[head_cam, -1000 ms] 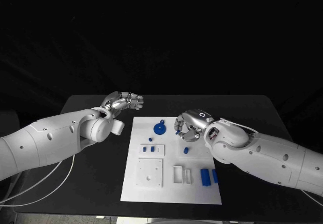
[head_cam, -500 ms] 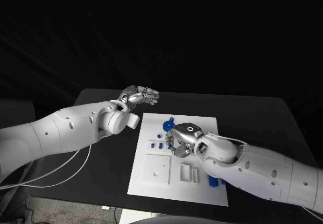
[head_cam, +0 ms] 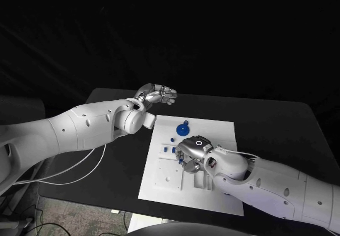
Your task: Assemble the parts on the task board
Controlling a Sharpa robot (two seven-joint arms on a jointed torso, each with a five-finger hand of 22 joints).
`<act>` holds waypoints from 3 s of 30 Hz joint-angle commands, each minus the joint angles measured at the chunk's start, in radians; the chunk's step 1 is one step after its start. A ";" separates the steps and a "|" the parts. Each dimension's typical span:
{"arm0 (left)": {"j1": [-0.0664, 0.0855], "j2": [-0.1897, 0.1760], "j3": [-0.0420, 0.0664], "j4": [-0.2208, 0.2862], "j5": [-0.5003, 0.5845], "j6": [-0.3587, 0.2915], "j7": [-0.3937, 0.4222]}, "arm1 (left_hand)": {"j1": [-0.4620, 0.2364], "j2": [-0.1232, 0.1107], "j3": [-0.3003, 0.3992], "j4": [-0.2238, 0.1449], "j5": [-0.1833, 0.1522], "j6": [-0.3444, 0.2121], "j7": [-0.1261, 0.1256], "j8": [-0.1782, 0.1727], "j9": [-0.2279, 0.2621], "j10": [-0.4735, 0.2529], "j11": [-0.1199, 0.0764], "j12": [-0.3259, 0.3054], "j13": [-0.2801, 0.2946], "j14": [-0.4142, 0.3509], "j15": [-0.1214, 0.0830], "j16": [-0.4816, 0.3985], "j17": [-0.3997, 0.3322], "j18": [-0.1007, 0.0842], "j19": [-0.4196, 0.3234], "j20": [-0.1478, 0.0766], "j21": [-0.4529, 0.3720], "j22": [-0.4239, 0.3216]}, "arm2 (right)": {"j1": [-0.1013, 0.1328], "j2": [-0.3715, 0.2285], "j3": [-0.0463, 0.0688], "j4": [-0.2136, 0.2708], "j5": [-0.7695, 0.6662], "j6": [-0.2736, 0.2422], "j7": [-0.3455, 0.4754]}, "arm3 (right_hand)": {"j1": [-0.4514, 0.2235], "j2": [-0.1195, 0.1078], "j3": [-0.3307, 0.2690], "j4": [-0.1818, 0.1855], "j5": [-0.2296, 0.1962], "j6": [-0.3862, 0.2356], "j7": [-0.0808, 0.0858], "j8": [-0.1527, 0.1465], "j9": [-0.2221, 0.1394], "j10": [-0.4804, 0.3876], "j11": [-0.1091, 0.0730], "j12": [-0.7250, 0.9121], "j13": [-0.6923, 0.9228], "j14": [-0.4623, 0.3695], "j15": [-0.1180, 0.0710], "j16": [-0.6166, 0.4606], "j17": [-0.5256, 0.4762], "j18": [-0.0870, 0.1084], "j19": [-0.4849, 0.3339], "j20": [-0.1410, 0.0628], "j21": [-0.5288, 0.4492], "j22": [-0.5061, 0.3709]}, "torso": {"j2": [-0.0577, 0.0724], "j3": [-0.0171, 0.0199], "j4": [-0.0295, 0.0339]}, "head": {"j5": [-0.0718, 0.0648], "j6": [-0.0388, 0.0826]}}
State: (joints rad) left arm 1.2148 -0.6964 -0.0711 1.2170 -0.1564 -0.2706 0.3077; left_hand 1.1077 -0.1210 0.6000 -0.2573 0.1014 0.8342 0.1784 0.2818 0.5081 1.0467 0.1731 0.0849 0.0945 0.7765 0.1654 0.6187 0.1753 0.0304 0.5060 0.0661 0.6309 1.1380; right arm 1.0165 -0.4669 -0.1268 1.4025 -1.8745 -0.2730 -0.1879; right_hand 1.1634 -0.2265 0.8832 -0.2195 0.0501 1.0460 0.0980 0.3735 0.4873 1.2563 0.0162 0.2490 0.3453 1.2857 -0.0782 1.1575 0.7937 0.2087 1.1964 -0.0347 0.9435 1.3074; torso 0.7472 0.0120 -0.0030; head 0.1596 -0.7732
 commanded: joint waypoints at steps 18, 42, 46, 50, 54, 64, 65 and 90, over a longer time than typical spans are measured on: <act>0.002 0.008 0.001 -0.003 0.005 0.004 0.006 | -0.001 -0.001 -0.006 -0.001 -0.001 -0.003 -0.001 0.007 -0.001 -0.004 0.004 0.005 -0.002 0.005 0.003 -0.009 0.003 0.013 0.002 0.002 -0.008 0.001 | -0.029 0.033 -0.009 -0.028 -0.029 0.036 0.003 | -0.006 0.014 0.000 -0.007 0.001 0.007 0.003 0.004 0.001 0.029 0.010 -0.006 0.004 -0.003 -0.007 -0.002 -0.002 0.053 0.000 -0.005 0.005 0.019 | 0.001 0.0021 -0.0005 | 0.031 -0.022; 0.002 0.006 0.001 -0.007 0.005 0.006 0.003 | -0.002 -0.003 -0.007 0.000 -0.003 -0.005 -0.001 0.007 -0.002 -0.006 0.004 0.005 -0.004 0.005 0.004 -0.015 0.005 0.011 -0.001 0.003 -0.012 0.001 | -0.032 0.029 -0.014 -0.010 -0.026 0.039 0.002 | -0.009 0.018 0.000 -0.013 0.001 0.007 0.003 0.003 0.001 0.029 0.010 -0.009 0.006 -0.002 -0.006 -0.003 -0.003 0.053 0.000 -0.006 0.005 0.019 | 0.000 0.0018 -0.0011 | 0.037 -0.032; 0.002 0.006 0.001 -0.006 0.005 0.007 0.003 | -0.002 -0.003 -0.007 0.000 -0.003 -0.005 -0.001 0.007 -0.002 -0.006 0.004 0.005 -0.004 0.005 0.004 -0.015 0.005 0.011 -0.001 0.003 -0.012 0.002 | -0.032 0.028 -0.014 -0.011 -0.027 0.041 0.002 | -0.009 0.018 0.000 -0.014 0.001 0.007 0.003 0.003 0.001 0.029 0.010 -0.009 0.007 -0.002 -0.006 -0.003 -0.003 0.053 0.000 -0.006 0.005 0.019 | 0.000 0.0014 -0.0008 | 0.037 -0.032; 0.002 0.006 0.001 -0.007 0.005 0.007 0.003 | -0.002 -0.003 -0.007 0.000 -0.003 -0.005 0.000 0.007 -0.002 -0.006 0.004 0.005 -0.005 0.005 0.004 -0.015 0.006 0.011 -0.001 0.003 -0.012 0.002 | -0.032 0.026 -0.014 -0.011 -0.028 0.041 0.000 | -0.009 0.019 0.000 -0.014 0.001 0.007 0.003 0.003 0.002 0.030 0.010 -0.009 0.007 -0.002 -0.006 -0.003 -0.003 0.053 0.000 -0.006 0.005 0.018 | 0.000 0.0015 -0.0007 | 0.038 -0.033; 0.002 0.006 0.001 -0.007 0.005 0.007 0.003 | -0.002 -0.003 -0.007 0.000 -0.003 -0.005 0.000 0.007 -0.003 -0.006 0.004 0.005 -0.005 0.005 0.004 -0.016 0.006 0.011 -0.001 0.003 -0.013 0.002 | -0.032 0.025 -0.014 -0.011 -0.030 0.043 -0.001 | -0.010 0.019 0.000 -0.015 0.001 0.008 0.003 0.003 0.002 0.030 0.010 -0.010 0.007 -0.002 -0.007 -0.003 -0.003 0.053 0.000 -0.006 0.005 0.018 | 0.000 0.0014 -0.0009 | 0.037 -0.034; 0.002 0.008 0.001 -0.008 0.005 0.008 0.003 | -0.001 -0.003 -0.007 0.001 -0.003 -0.006 0.000 0.007 -0.003 -0.006 0.005 0.006 -0.005 0.005 0.004 -0.017 0.006 0.011 -0.002 0.003 -0.013 0.002 | -0.033 0.039 -0.017 -0.022 -0.035 0.059 -0.006 | -0.011 0.018 -0.001 -0.018 0.001 0.007 0.003 0.002 0.002 0.029 0.011 -0.011 0.008 -0.002 -0.006 -0.004 -0.003 0.053 0.000 -0.006 0.005 0.018 | 0.000 0.0018 -0.0006 | 0.037 -0.035; 0.002 0.009 0.001 -0.008 0.005 0.009 0.002 | -0.001 -0.003 -0.007 0.001 -0.003 -0.006 0.000 0.007 -0.003 -0.006 0.005 0.006 -0.005 0.005 0.004 -0.017 0.006 0.011 -0.002 0.003 -0.013 0.002 | -0.034 0.042 -0.018 -0.025 -0.035 0.061 -0.007 | -0.011 0.018 -0.001 -0.018 0.001 0.007 0.003 0.002 0.002 0.029 0.011 -0.011 0.008 -0.002 -0.006 -0.004 -0.003 0.053 0.000 -0.006 0.005 0.018 | 0.000 0.0018 -0.0006 | 0.037 -0.035; 0.002 0.010 0.001 -0.013 0.005 0.008 0.000 | -0.002 -0.005 -0.008 0.002 -0.005 -0.007 0.000 0.007 -0.003 -0.009 0.005 0.006 -0.007 0.002 0.005 -0.022 0.008 0.010 -0.002 0.004 -0.015 0.002 | -0.037 0.031 -0.026 -0.027 0.050 -0.087 0.018 | -0.093 -0.060 -0.148 -0.037 0.107 -0.132 0.065 -0.083 -0.034 -0.114 0.070 -0.124 -0.022 -0.026 0.051 -0.014 -0.011 0.053 -0.029 0.006 -0.011 0.018 | 0.000 0.0017 -0.0012 | 0.034 -0.037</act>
State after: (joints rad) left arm 1.2151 -0.6872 -0.0712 1.2025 -0.1553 -0.2696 0.3022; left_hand 1.1077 -0.1210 0.5973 -0.2546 0.1014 0.8342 0.1784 0.2856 0.5058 1.0432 0.1767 0.0848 0.0888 0.7765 0.1654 0.6022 0.1824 0.0304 0.5059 0.0661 0.6192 1.1395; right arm 0.9802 -0.4350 -0.1530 1.3716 -1.8540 -0.3039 -0.1834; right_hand 1.0680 -0.2782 0.7374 -0.2574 0.1570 0.9352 0.1439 0.2920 0.4544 1.1477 0.0844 0.1264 0.3227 1.2600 -0.0299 1.1452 0.7818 0.2088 1.1696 -0.0246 0.9371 1.3075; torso 0.7474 0.0130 -0.0043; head 0.1945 -0.8107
